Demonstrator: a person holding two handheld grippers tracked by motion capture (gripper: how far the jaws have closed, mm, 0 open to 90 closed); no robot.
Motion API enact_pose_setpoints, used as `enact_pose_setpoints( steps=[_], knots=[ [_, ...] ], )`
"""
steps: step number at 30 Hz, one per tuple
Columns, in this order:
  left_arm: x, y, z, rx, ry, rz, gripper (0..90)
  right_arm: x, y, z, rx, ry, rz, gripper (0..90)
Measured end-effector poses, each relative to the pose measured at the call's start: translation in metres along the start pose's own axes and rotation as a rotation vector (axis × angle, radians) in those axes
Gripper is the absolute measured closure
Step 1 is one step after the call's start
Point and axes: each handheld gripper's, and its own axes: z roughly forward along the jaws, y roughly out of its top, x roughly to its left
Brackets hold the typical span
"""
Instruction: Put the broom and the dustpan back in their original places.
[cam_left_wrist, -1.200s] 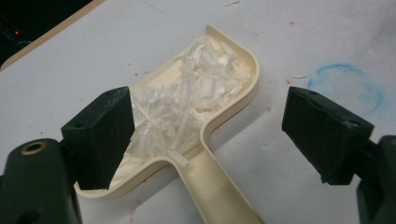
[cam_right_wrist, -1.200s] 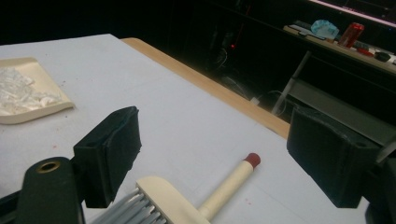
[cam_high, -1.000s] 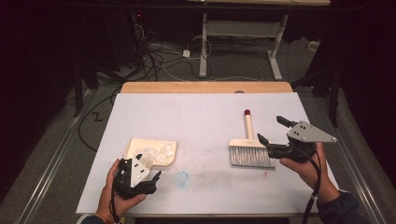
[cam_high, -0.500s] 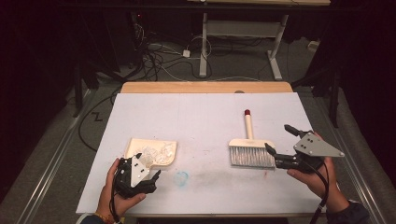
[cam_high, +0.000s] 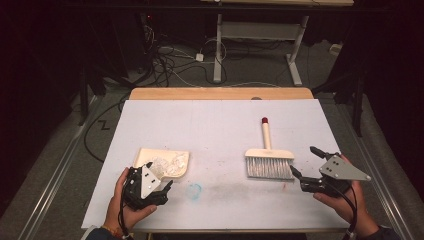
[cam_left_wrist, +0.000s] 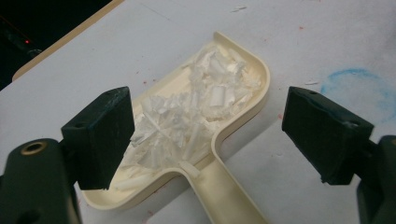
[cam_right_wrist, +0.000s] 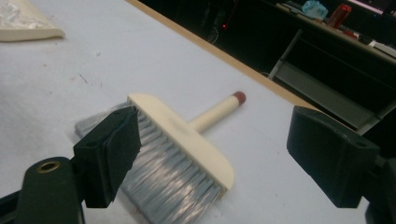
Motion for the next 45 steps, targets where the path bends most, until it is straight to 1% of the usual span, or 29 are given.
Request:
enact_pose_setpoints(
  steps=[3,6,8,11,13,14,15,17,20,25,29,35,41,45],
  knots=[
    [0.001,0.001,0.001,0.000,-0.002,0.001,16.0,0.002,-0.010,-0.002,0.003,0.003,-0.003,17.6],
    [0.001,0.002,0.003,0.002,-0.007,-0.002,15.9,0.005,-0.022,-0.004,-0.018,0.014,0.022,17.5],
    [0.000,0.003,0.003,-0.005,-0.010,0.000,15.9,0.009,-0.030,-0.005,-0.027,0.004,0.027,17.4],
    [-0.002,0.004,0.004,-0.006,-0.015,0.005,15.9,0.012,-0.041,-0.007,-0.019,0.008,0.063,16.6],
    [-0.004,0.005,0.005,-0.002,-0.017,0.012,15.9,0.013,-0.045,-0.007,-0.004,0.004,0.087,16.6],
    [-0.005,0.005,0.006,-0.003,-0.019,0.015,15.9,0.013,-0.046,-0.007,0.001,0.002,0.089,16.5],
    [-0.007,0.005,0.006,0.006,-0.026,0.011,15.9,0.013,-0.046,-0.007,-0.002,-0.003,0.093,16.6],
    [-0.008,0.005,0.006,0.007,-0.028,0.014,15.9,0.013,-0.045,-0.008,-0.007,-0.007,0.097,16.5],
    [-0.009,0.005,0.007,0.009,-0.030,0.023,15.9,0.011,-0.043,-0.009,-0.010,-0.007,0.087,16.3],
    [-0.011,0.005,0.006,0.011,-0.028,0.039,15.9,0.012,-0.042,-0.012,-0.013,-0.021,0.075,16.2],
    [-0.012,0.004,0.005,0.008,-0.031,0.040,15.9,0.015,-0.040,-0.016,-0.019,-0.027,0.068,16.2],
    [-0.010,0.005,0.007,0.011,-0.034,0.037,15.9,0.014,-0.039,-0.017,-0.030,-0.042,0.058,16.4],
    [-0.012,0.006,0.008,0.019,-0.036,0.052,15.9,0.014,-0.039,-0.018,-0.028,-0.044,0.055,16.4],
    [-0.012,0.006,0.009,0.021,-0.039,0.045,15.9,0.014,-0.038,-0.018,-0.031,-0.043,0.059,16.4]
  ],
)
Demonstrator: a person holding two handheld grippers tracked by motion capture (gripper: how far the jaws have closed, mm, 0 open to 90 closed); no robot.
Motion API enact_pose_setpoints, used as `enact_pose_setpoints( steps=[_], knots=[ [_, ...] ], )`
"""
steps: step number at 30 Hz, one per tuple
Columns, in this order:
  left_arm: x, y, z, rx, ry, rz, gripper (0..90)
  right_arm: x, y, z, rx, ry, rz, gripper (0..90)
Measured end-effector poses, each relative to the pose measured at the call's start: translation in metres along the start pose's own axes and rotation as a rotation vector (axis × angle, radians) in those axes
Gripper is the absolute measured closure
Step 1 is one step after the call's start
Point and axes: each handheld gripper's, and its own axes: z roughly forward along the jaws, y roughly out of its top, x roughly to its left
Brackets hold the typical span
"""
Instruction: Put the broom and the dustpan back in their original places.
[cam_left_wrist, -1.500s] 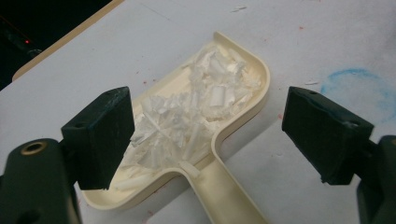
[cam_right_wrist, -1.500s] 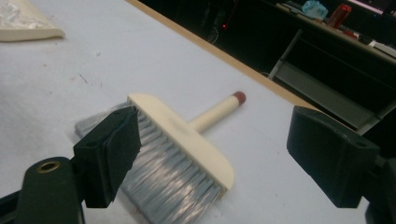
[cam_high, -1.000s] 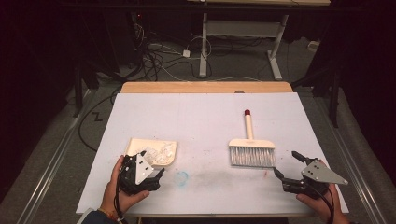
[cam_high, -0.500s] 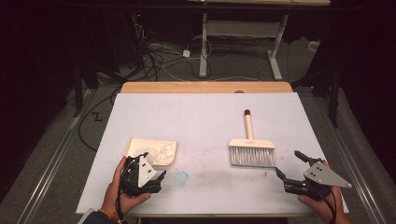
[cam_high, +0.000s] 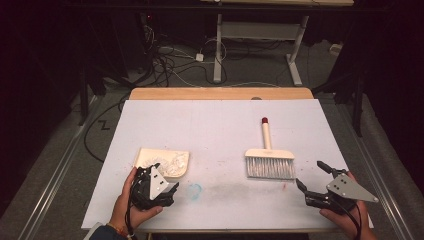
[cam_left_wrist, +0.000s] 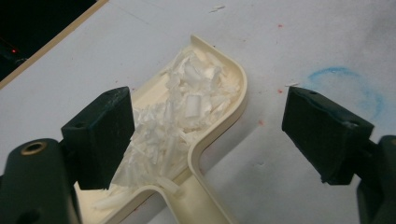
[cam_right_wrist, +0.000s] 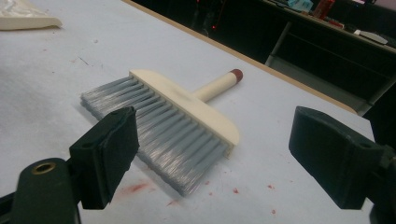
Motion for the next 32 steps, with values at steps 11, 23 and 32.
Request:
enact_pose_setpoints(
  steps=[11,23,32],
  knots=[
    [0.0005,0.0006,0.0012,0.004,-0.004,0.003,15.9,0.0007,-0.0012,0.0020,0.008,0.022,-0.009,16.4],
    [0.0010,0.0017,0.0038,0.008,-0.015,0.010,15.9,-0.0023,-0.0040,0.0044,0.019,0.030,0.006,16.5],
    [0.0018,0.0038,0.0056,0.007,-0.019,0.006,15.9,-0.0005,-0.0060,0.0100,0.042,0.033,-0.011,16.5]
  ],
)
